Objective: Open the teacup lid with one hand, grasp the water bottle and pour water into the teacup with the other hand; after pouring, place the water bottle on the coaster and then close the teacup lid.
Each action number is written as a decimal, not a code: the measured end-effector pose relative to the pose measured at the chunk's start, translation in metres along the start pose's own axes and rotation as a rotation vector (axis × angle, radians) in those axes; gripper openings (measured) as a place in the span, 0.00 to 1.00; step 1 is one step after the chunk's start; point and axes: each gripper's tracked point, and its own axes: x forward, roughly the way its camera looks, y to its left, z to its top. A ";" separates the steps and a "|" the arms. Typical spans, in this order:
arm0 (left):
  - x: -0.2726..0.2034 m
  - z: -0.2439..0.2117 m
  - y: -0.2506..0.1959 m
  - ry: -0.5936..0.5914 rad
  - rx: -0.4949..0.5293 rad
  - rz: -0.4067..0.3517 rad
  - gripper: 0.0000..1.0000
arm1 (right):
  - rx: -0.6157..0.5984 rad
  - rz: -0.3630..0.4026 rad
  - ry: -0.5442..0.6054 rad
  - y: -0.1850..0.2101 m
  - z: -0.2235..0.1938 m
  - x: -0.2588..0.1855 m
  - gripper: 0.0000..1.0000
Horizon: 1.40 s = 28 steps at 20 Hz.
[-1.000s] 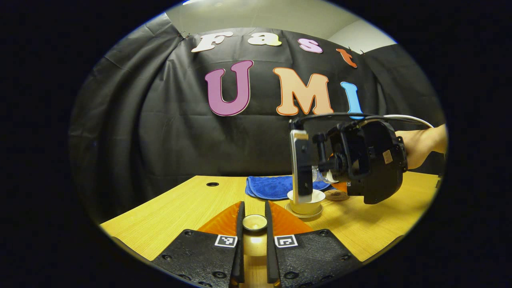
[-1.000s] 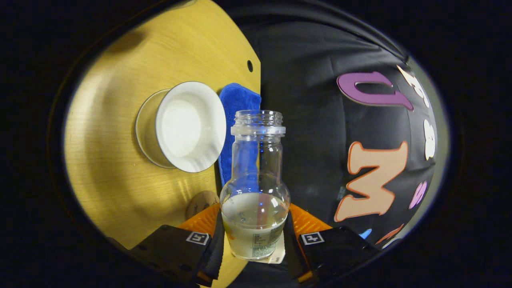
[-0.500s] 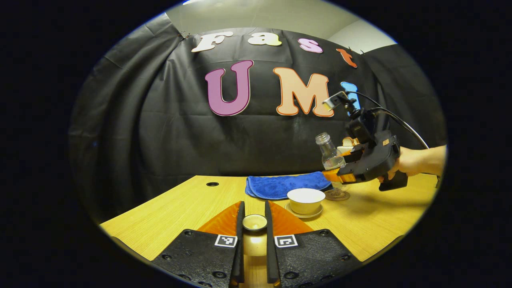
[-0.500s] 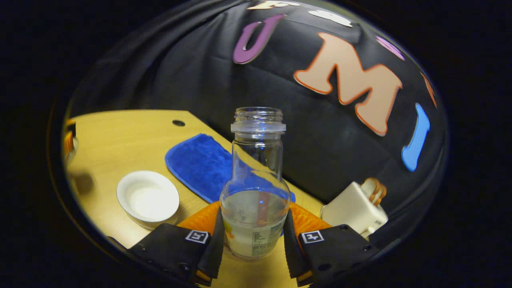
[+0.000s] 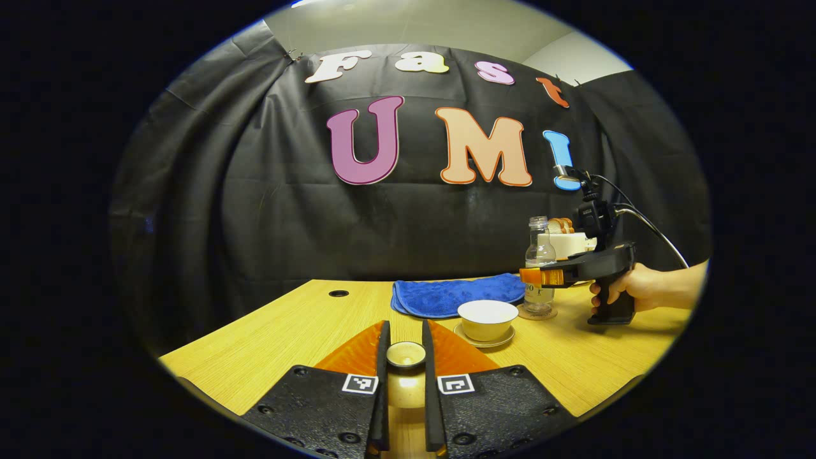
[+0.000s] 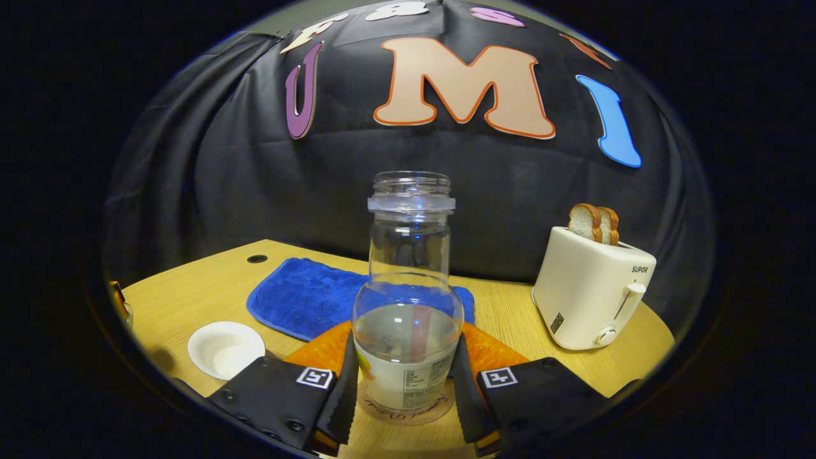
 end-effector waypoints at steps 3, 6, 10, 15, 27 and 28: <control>0.000 0.000 0.000 0.001 0.000 0.000 0.19 | 0.056 -0.013 -0.025 0.001 0.002 0.001 0.69; 0.000 0.000 0.000 0.001 -0.001 -0.001 0.19 | 0.066 -0.029 -0.055 -0.004 -0.001 -0.002 0.70; 0.000 0.000 0.000 0.001 -0.001 0.000 0.19 | 0.056 -0.041 -0.100 -0.008 -0.001 -0.008 0.70; 0.000 0.000 0.000 0.002 -0.001 0.000 0.19 | 0.070 -0.034 -0.104 -0.008 0.000 -0.008 0.72; 0.001 -0.001 0.001 0.001 -0.001 0.000 0.19 | 0.066 -0.048 -0.127 -0.010 0.001 -0.012 0.84; 0.001 -0.001 0.001 0.001 -0.001 0.000 0.19 | 0.065 -0.048 -0.127 -0.010 0.002 -0.012 0.81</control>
